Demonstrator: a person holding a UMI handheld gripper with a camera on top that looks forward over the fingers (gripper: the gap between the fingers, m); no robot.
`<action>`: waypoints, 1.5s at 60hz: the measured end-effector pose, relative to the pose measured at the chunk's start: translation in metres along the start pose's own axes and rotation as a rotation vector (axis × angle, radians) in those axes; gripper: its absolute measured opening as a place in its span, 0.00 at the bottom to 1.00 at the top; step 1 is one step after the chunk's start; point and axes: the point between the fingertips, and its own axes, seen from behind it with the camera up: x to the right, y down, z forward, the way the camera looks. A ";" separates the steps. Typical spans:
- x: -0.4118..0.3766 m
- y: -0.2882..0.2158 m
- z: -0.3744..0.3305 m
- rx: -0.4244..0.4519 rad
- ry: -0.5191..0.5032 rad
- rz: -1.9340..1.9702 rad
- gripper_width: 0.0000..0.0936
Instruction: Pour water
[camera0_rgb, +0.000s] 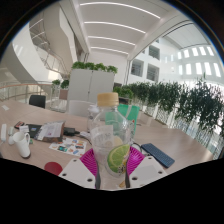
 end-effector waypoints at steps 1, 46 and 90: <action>-0.002 -0.017 0.001 0.006 -0.001 -0.031 0.35; -0.302 -0.076 0.052 -0.042 0.038 -2.286 0.35; -0.286 -0.083 0.054 0.151 -0.258 -0.051 0.50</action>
